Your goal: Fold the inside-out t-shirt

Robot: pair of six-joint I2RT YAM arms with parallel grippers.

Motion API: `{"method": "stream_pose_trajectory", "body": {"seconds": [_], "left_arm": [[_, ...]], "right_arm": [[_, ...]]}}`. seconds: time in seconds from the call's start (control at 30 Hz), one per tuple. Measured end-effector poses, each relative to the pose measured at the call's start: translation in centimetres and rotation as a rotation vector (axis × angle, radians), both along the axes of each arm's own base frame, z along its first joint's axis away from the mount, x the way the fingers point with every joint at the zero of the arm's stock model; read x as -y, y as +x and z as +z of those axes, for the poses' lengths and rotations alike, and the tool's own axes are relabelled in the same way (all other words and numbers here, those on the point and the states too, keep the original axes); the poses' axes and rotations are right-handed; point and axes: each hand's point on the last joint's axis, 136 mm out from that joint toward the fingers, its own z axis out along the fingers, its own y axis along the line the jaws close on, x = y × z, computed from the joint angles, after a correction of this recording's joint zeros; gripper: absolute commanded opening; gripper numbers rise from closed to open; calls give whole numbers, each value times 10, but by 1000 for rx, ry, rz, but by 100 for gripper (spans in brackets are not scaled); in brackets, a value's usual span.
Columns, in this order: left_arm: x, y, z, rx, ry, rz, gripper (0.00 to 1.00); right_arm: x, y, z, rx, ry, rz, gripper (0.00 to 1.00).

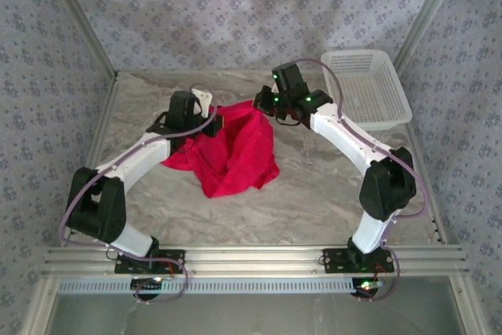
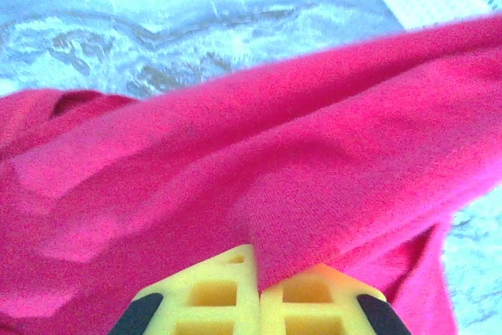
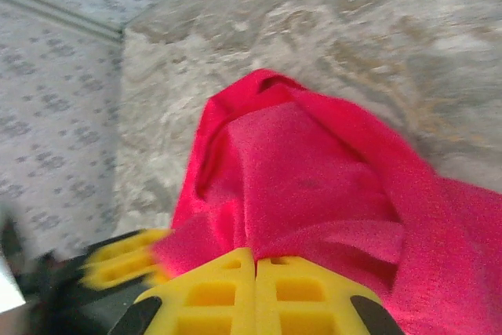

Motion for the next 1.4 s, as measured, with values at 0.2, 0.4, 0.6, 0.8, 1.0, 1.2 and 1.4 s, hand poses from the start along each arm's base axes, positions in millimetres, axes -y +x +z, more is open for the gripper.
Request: {"method": "stream_pose_trajectory", "body": {"seconds": [0.2,0.4,0.6,0.8,1.0,1.2,1.4], "left_arm": [[38,-17,70,57,-126,-66,0],[112,-33,103,21,-233,-216,0],[125,-7,88,-90,-254,-184,0],[103,24,57,-224,-240,-86,0],[97,22,50,-267,-235,-67,0],[96,19,48,-287,-233,-71,0],[91,16,51,-296,-228,-63,0]], "right_arm": [[46,5,-3,11,-87,-72,0],[104,-6,36,92,-131,-167,0],[128,-12,30,88,-157,-208,27],[120,-29,-29,-35,-221,-165,31],[70,-71,-49,-43,-209,-49,23],[36,-77,-96,-118,-224,-12,41],[37,-63,-139,-179,-340,-60,46]]}}
